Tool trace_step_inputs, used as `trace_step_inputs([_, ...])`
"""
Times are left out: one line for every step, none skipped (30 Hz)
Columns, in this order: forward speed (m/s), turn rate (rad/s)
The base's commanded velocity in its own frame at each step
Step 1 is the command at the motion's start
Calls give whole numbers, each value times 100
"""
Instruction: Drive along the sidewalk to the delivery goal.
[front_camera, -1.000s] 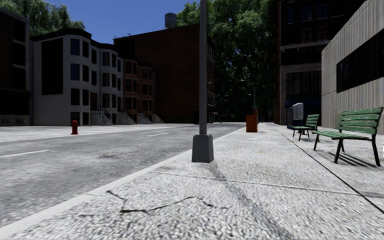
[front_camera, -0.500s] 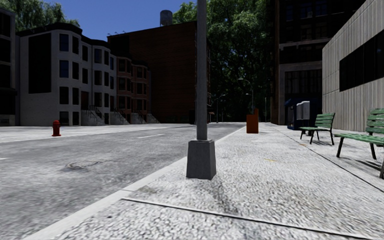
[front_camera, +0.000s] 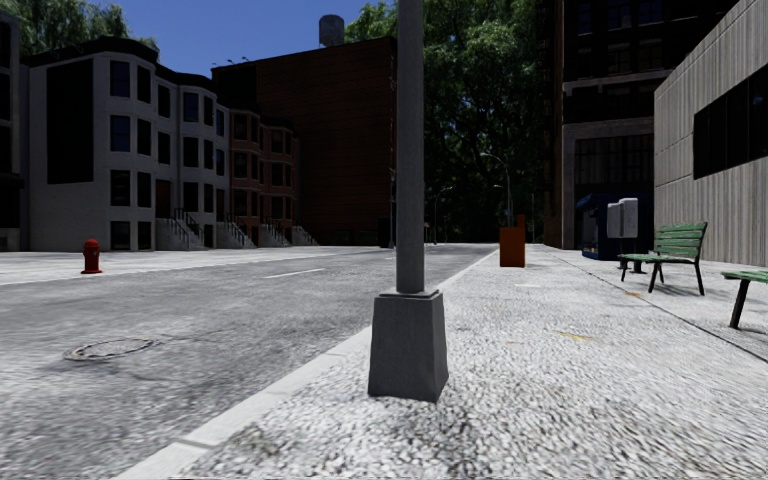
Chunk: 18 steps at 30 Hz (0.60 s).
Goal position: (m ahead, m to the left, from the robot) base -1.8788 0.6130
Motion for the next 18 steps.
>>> trace_step_inputs([0, 0])
trace_step_inputs([0, 0])
trace_step_inputs([0, 0])
trace_step_inputs([0, 0])
trace_step_inputs([0, 0])
trace_step_inputs([0, 0])
trace_step_inputs([0, 0])
trace_step_inputs([0, 0])
trace_step_inputs([0, 0])
trace_step_inputs([0, 0])
trace_step_inputs([0, 0])
trace_step_inputs([0, 0])
trace_step_inputs([0, 0])
trace_step_inputs([0, 0])
trace_step_inputs([0, 0])
trace_step_inputs([0, 0])
trace_step_inputs([0, 0])
trace_step_inputs([0, 0])
